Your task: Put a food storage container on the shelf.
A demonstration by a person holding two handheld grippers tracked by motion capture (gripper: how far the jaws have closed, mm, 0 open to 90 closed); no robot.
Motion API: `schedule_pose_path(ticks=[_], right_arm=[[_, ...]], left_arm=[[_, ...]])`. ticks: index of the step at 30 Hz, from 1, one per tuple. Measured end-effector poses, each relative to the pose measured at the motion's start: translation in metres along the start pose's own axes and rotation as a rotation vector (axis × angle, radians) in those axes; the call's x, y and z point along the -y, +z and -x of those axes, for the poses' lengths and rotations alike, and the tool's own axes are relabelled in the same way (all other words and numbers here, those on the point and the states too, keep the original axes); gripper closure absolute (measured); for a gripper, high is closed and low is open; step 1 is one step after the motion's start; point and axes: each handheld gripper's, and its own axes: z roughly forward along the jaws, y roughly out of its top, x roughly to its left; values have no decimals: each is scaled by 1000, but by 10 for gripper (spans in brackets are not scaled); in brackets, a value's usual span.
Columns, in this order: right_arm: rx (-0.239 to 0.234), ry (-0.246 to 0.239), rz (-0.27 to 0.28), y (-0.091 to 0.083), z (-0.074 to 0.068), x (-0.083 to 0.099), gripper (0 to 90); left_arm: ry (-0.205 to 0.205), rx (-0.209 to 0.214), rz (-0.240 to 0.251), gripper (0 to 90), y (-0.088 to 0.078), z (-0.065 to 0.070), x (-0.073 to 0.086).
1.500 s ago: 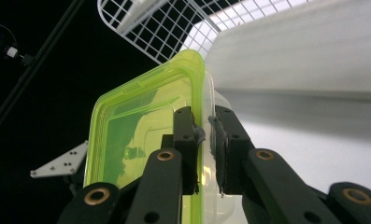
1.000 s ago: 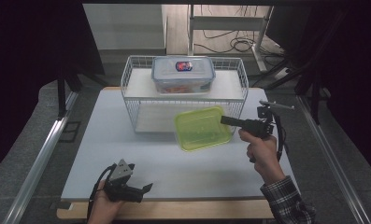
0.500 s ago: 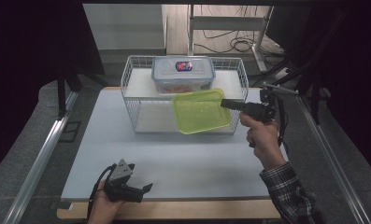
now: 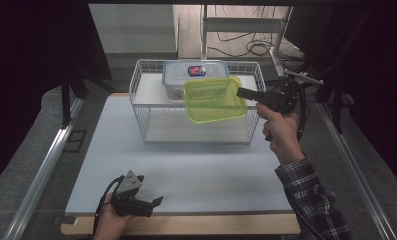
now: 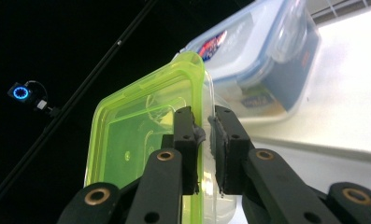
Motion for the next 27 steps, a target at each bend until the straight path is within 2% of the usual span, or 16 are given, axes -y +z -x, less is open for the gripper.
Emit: schedule_pose_path(ticks=[13, 27], right_arm=[[24, -12, 51, 13, -16, -29, 804], [92, -27, 81, 45, -28, -56, 805]], left_arm=[[0, 3, -1, 25, 0, 0, 0], [-2, 5, 6, 25, -2, -1, 0]])
